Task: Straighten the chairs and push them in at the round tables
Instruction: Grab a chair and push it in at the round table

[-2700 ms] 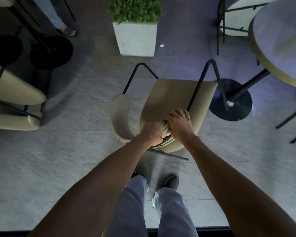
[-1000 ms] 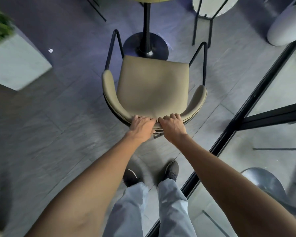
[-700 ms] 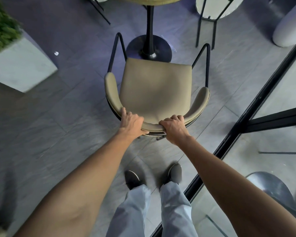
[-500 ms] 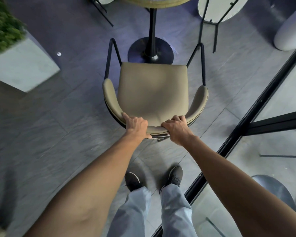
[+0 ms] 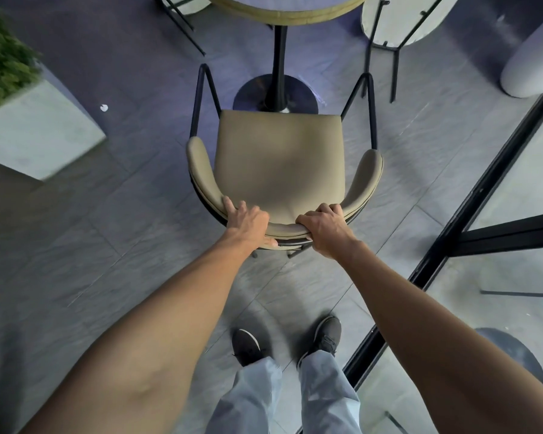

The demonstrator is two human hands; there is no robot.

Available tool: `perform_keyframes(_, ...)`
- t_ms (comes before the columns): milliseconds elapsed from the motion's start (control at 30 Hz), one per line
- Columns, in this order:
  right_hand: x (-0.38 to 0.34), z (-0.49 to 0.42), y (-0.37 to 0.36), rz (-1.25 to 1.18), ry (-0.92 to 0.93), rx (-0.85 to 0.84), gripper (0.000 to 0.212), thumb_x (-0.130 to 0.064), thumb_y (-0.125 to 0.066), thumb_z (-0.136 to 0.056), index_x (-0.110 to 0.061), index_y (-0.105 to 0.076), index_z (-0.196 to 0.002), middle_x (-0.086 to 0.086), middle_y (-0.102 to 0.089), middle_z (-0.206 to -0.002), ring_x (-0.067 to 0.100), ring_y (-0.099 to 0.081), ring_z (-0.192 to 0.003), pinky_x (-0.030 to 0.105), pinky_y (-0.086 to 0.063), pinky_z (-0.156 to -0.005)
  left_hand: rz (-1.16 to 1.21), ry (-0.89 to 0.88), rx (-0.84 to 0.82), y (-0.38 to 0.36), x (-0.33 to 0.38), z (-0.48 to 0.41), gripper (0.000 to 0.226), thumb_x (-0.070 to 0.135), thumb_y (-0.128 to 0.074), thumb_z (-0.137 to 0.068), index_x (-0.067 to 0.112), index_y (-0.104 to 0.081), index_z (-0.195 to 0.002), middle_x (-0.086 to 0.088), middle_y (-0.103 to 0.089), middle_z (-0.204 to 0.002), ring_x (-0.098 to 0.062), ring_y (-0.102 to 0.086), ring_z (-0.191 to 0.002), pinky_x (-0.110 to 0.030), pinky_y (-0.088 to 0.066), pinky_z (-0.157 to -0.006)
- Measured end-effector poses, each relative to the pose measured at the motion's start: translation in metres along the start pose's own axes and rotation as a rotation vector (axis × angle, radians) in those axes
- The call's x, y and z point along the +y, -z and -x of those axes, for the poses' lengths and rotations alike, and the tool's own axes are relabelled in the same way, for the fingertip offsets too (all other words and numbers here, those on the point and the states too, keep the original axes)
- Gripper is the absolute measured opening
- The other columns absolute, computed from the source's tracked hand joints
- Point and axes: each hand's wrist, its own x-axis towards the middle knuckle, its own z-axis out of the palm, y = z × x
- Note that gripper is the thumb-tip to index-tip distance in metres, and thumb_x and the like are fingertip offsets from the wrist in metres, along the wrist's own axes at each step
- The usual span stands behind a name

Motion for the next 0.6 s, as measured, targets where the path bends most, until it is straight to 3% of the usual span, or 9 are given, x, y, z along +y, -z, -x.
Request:
perform_keyframes(67,0.005,-0.010,0.003,0.013,-0.016,0.018,0.037,-0.010,-0.060,-0.084,-0.029,-0.060,-0.115,-0.010,-0.066,-0.104,0.024,-0.051,-0.104,0.038,-0.030,-0.089,-0.001,-0.007,0.003,0.007,-0.002,-0.009,0.060,0.072,-0.065,-0.075,0.022,-0.066,-0.108,-0.002,-0.061,-0.120,-0.032,-0.044,-0.126,-0.069,-0.011,-0.111)
perform_keyframes(300,0.025,-0.052,0.022,0.040,-0.022,0.035,0.040,-0.013,-0.062,-0.082,-0.028,-0.058,-0.118,-0.009,-0.064,-0.107,0.024,-0.051,-0.106,0.039,-0.031,-0.090,0.014,-0.021,0.019,0.036,-0.013,-0.048,0.057,0.070,-0.066,-0.076,0.020,-0.067,-0.104,-0.003,-0.061,-0.117,-0.030,-0.044,-0.125,-0.070,-0.009,-0.110)
perform_keyframes(600,0.054,-0.118,0.051,0.050,-0.012,0.065,0.041,-0.008,-0.061,-0.080,-0.026,-0.059,-0.118,-0.007,-0.062,-0.105,0.024,-0.051,-0.106,0.039,-0.033,-0.092,0.002,-0.040,0.094,0.076,-0.035,-0.111,0.056,0.071,-0.067,-0.074,0.019,-0.065,-0.095,-0.003,-0.063,-0.110,-0.029,-0.047,-0.119,-0.069,-0.017,-0.109)
